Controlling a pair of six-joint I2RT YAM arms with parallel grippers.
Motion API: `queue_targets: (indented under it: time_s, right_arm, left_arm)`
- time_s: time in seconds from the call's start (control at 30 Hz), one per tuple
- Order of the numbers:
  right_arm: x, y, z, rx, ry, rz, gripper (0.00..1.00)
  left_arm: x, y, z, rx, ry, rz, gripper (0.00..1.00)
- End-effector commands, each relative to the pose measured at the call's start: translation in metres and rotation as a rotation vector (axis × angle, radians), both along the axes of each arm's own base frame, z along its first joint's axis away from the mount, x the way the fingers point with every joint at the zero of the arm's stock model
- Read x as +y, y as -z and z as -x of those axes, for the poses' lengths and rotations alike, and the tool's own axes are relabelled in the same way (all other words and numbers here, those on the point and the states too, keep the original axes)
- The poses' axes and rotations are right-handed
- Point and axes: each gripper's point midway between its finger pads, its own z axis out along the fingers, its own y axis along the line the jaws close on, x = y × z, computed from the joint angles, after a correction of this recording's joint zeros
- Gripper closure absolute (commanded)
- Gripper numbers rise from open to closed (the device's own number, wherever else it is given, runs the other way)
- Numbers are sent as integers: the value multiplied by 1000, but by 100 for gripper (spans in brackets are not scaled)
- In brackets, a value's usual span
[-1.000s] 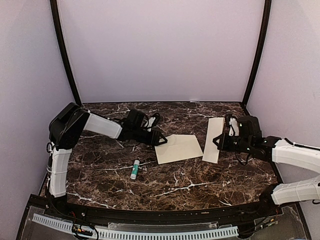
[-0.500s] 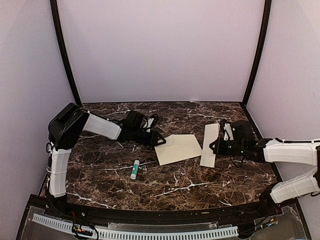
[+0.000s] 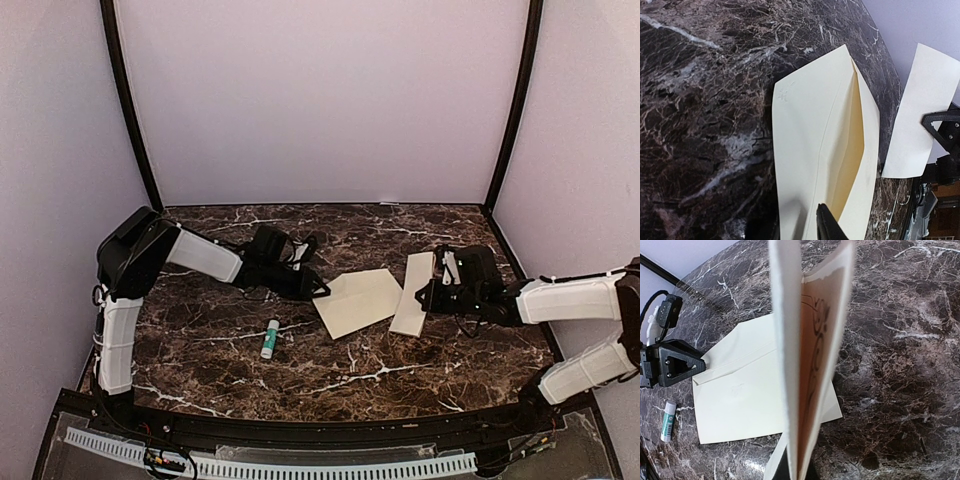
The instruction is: Place the letter into the envelope and seal it
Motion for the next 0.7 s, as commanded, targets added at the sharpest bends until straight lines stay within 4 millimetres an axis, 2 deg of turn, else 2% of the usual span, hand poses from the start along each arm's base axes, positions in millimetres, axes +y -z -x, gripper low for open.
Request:
queue_targets:
  time_s: [0.0, 0.43, 0.67]
  right_arm:
    - [2, -1, -3, -29, 7, -8, 100]
    - [1, 5, -3, -28, 12, -5, 100]
    - [1, 7, -4, -29, 12, 0, 100]
  left_arm:
    - [-1, 16, 23, 106, 38, -5, 79]
    - [-21, 3, 28, 151, 84, 99, 83]
    - [-31, 7, 30, 166, 93, 97, 83]
